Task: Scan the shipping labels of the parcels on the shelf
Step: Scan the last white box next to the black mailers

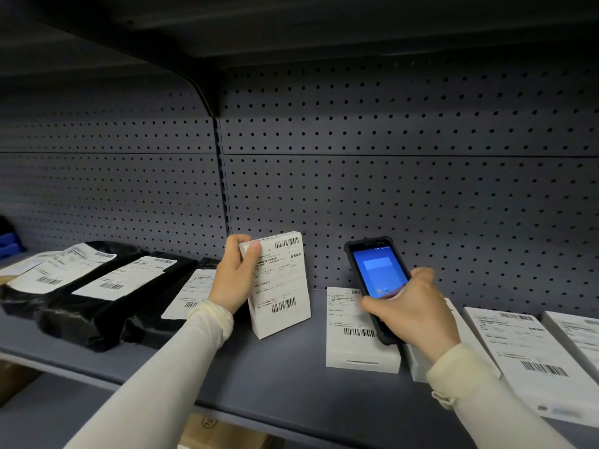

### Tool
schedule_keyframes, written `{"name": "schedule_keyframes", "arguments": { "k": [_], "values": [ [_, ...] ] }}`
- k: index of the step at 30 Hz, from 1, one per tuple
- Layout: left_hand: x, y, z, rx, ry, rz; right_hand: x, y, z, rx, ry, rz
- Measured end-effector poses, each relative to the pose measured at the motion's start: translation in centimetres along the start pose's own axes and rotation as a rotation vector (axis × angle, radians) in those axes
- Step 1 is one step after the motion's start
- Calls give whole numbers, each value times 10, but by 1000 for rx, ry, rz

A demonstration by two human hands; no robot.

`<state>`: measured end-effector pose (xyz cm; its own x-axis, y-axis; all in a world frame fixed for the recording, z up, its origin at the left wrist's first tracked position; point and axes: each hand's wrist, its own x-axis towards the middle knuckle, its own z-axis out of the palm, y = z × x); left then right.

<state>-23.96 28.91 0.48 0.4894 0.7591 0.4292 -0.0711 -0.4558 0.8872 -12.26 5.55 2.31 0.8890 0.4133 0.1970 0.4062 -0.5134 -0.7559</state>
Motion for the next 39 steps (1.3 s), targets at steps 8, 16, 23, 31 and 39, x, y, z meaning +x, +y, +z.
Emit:
{"name": "schedule_keyframes", "arguments": {
  "k": [8,16,23,31,39],
  "values": [
    [14,9,-25,-123,-124,-121,-5,-6,5,-38,-56,-17],
    [19,14,-31,-71,-194,-148,-19,-18,11,-74,-157,-91],
    [23,14,-35,-46,-210,-167,-25,-29,14,-93,-169,-146],
    [21,17,-34,-37,-199,-162,-33,-32,18,-89,-227,-134],
    [22,15,-33,-52,-195,-180,-40,-32,20,-128,-241,-145]
  ]
}}
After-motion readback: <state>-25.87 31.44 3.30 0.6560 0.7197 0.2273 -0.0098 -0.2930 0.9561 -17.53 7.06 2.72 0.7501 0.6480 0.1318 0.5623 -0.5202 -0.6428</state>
